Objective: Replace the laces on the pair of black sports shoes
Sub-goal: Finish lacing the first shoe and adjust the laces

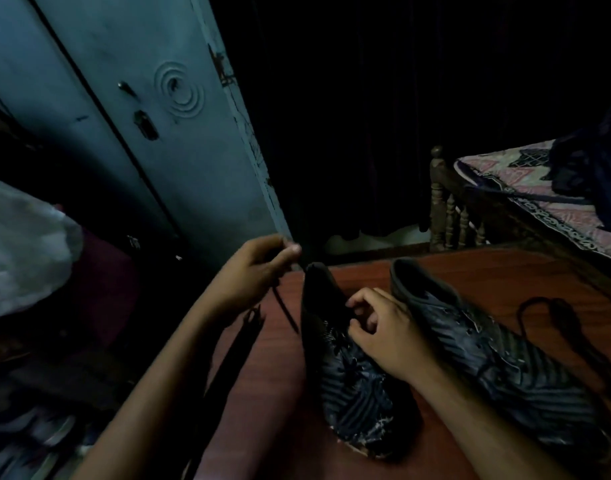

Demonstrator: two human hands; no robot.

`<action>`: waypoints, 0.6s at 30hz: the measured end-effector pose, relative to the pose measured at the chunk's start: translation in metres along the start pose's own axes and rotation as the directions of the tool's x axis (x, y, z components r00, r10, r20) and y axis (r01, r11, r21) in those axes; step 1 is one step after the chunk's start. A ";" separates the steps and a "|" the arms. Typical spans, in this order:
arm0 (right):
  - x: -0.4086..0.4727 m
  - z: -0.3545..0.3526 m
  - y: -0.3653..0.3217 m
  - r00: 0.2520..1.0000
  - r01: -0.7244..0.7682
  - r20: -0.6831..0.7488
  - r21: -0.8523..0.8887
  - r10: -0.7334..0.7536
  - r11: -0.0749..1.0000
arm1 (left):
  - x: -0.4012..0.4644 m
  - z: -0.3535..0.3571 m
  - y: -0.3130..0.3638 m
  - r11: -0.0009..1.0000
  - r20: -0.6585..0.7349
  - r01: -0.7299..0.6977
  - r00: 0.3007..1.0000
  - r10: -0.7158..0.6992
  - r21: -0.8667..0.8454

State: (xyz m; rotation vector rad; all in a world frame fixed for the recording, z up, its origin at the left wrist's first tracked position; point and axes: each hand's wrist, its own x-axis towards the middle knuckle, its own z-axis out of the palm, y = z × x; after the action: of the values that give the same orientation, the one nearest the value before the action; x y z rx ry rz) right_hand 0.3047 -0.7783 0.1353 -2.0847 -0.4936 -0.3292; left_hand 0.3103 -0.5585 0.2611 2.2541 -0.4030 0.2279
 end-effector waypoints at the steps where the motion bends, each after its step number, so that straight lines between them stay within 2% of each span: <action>1: 0.000 -0.001 -0.001 1.000 -0.009 0.005 0.001 0.009 1.000 | 0.008 0.008 0.007 0.998 -0.051 0.008 0.999 -0.011 -0.068; 6: -0.001 -0.005 -0.007 0.999 -0.033 0.027 0.022 0.032 0.999 | 0.029 0.043 0.030 0.947 -0.289 -0.065 0.957 -0.031 -0.315; 11: -0.001 -0.005 -0.008 1.000 0.000 0.001 0.027 0.000 1.000 | 0.041 0.058 0.018 0.900 -0.450 -0.076 0.882 -0.139 -0.428; 16: -0.001 -0.003 -0.007 1.000 -0.016 0.013 0.052 0.015 0.999 | 0.030 0.065 -0.012 0.882 -0.414 -0.010 0.885 -0.212 -0.472; 18: 0.000 -0.004 -0.007 1.000 -0.017 0.022 0.067 0.016 0.998 | 0.019 0.069 -0.027 0.941 -0.407 0.005 0.901 -0.151 -0.338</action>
State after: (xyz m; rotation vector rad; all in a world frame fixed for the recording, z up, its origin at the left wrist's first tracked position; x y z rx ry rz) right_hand 0.3014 -0.7787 0.1423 -2.0280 -0.4934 -0.2775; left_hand 0.3398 -0.5983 0.2025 1.8186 -0.1005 0.5597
